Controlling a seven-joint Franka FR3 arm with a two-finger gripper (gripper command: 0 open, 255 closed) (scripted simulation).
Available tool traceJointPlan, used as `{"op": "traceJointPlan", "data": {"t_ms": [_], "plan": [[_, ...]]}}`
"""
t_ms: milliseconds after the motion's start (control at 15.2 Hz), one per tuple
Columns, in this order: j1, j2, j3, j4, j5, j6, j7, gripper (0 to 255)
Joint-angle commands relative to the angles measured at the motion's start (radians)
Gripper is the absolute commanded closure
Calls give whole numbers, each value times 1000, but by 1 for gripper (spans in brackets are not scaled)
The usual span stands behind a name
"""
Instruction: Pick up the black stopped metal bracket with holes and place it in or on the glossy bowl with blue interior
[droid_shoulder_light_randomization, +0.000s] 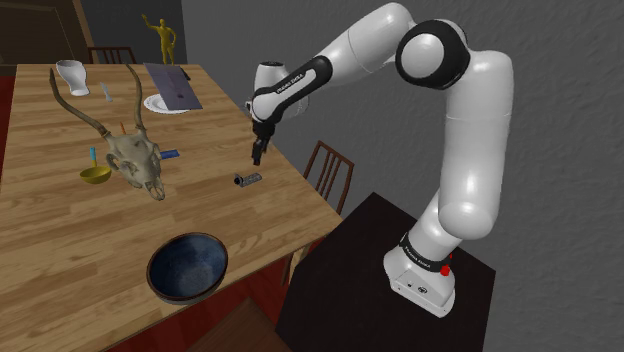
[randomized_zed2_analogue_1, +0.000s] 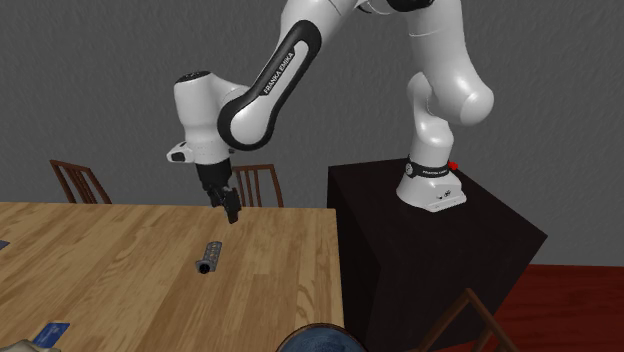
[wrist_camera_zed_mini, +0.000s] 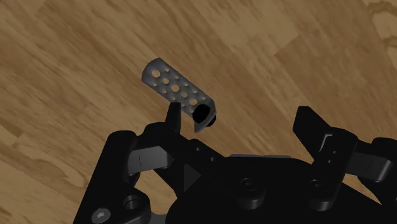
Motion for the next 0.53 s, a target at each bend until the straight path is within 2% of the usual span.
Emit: {"op": "traceJointPlan", "data": {"t_ms": [0,462], "plan": [[7,88,6,82,-10,7,-11,0],[28,376,17,403,-46,-22,-60,0]]}}
